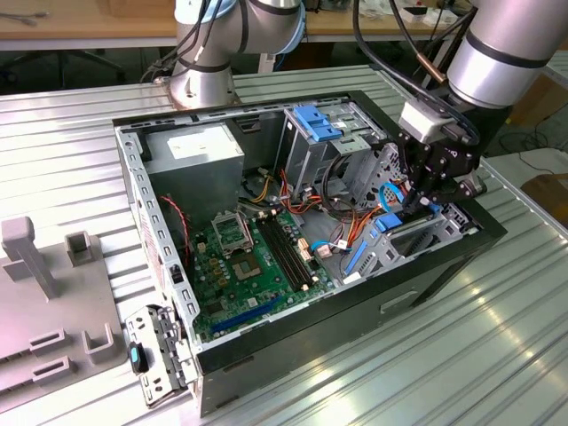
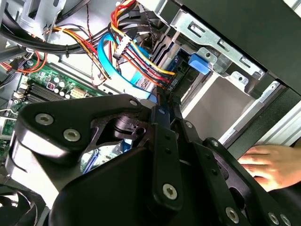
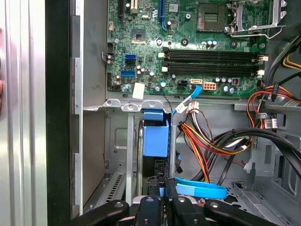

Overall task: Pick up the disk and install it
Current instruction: 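Insert the second disk wire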

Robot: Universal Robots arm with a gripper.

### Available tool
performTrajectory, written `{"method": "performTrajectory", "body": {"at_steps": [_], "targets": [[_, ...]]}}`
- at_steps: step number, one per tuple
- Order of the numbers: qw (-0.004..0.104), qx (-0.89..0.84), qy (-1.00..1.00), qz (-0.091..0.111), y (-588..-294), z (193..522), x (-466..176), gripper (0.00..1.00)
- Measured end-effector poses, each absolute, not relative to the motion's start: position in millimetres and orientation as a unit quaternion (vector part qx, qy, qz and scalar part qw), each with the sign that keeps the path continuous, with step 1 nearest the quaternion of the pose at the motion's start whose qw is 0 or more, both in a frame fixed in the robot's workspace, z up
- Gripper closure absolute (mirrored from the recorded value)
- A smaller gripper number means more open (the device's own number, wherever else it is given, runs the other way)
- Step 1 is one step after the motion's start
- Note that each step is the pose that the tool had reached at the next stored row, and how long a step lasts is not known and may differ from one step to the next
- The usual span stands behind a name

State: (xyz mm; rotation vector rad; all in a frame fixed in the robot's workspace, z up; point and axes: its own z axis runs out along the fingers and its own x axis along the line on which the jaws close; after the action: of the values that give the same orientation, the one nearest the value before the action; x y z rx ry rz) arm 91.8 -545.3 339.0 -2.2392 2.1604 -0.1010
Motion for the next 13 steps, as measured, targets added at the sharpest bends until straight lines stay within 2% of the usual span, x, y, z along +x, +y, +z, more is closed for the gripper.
{"method": "performTrajectory", "body": {"at_steps": [3,4,11,12,13], "targets": [[0.015,-0.719,0.694,-0.033,-545,339,92,0.82],[0.015,-0.719,0.694,-0.033,-545,340,92,0.76],[0.015,-0.719,0.694,-0.033,-545,354,92,0.76],[0.015,-0.719,0.694,-0.033,-545,354,91,0.77],[0.015,-0.719,0.694,-0.033,-545,354,91,0.84]]}}
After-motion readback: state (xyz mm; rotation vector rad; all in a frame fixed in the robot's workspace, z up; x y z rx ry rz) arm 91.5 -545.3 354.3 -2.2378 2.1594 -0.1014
